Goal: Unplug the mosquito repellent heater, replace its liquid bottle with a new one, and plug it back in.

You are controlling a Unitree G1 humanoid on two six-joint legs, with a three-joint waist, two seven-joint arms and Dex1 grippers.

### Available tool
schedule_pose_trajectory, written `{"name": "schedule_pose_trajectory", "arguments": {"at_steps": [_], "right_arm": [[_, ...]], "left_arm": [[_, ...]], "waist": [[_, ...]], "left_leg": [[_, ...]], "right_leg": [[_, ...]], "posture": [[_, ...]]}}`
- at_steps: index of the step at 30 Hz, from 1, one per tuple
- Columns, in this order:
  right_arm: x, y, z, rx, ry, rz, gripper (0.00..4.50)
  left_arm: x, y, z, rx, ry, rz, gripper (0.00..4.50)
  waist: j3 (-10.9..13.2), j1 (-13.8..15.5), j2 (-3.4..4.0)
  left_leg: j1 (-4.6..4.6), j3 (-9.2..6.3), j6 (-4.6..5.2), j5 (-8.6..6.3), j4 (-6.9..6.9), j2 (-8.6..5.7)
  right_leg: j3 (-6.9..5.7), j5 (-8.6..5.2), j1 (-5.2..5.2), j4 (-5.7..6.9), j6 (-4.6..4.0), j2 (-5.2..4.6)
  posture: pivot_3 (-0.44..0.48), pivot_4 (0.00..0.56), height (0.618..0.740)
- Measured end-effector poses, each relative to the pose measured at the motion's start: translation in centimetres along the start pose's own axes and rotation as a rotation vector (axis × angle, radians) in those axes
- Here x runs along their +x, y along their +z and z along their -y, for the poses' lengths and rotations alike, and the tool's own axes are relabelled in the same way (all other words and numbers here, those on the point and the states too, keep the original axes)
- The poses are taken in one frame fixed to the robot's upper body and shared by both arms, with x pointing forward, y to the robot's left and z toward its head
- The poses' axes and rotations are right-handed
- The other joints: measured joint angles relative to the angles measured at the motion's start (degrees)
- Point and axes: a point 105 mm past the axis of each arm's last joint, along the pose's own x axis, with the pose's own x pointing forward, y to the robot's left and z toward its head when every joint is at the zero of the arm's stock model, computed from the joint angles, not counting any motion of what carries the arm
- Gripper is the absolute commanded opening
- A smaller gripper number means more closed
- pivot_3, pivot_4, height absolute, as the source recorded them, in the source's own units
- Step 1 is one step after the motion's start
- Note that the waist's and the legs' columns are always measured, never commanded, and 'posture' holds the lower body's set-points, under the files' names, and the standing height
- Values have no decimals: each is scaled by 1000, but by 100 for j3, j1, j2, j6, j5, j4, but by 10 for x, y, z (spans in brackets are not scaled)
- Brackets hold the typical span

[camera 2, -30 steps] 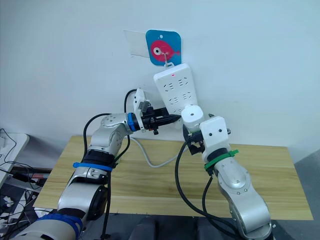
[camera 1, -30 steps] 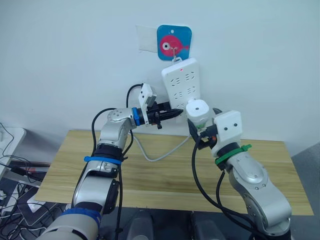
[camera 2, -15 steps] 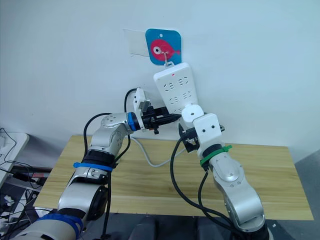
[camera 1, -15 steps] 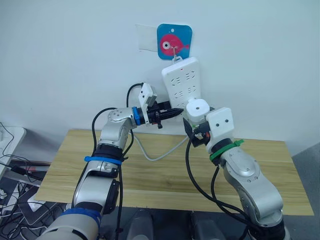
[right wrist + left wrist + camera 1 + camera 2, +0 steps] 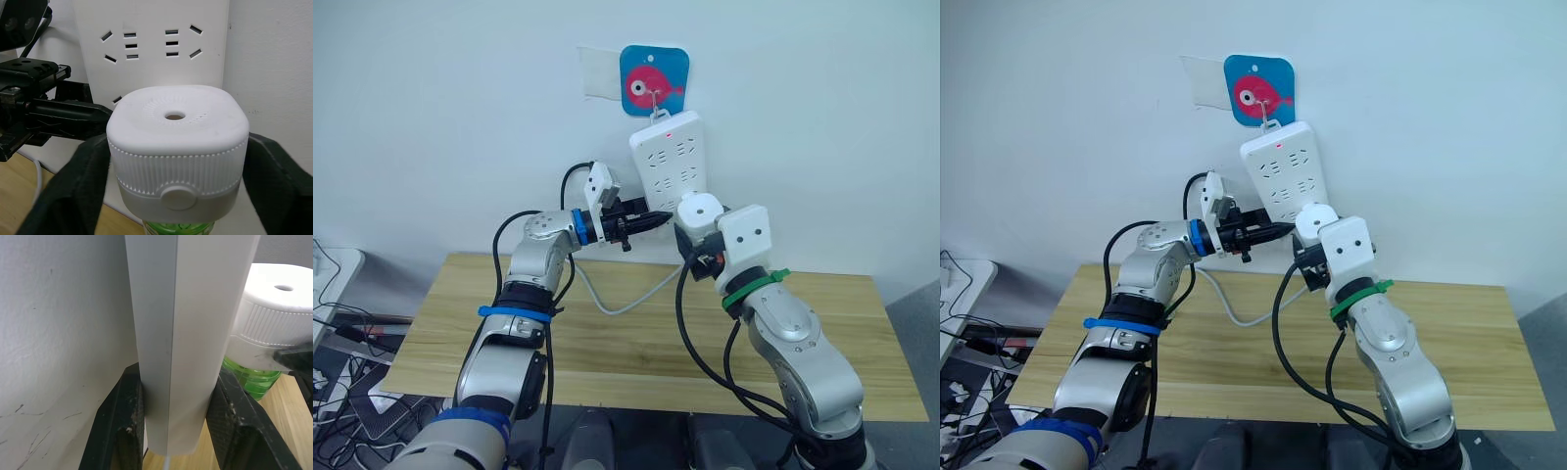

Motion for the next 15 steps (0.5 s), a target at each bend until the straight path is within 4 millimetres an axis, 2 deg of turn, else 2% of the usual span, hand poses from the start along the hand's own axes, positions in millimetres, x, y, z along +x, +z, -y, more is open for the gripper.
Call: {"name": "schedule_pose_trajectory", "arguments": {"at_steps": [9,15], "right_arm": [[-1,0,0,-11,5,7,2944],[-11,1,4,-15,-9,7,2944]], "left_arm": [[0,1,0,7,-1,4,1298],[6,0,4,2,-19,15,1298]], "waist": [[13,1,3],[13,18,2]], "left_leg": [[-4,-3,-1,1,-2,0],[-15,-19,-8,4,-6,-33]], "right_leg": [[-3,-1,-1,-2,0,0],[-17,-18,-1,-5,13,-35]], "posture": [[112,215,740],[103,213,740]]}}
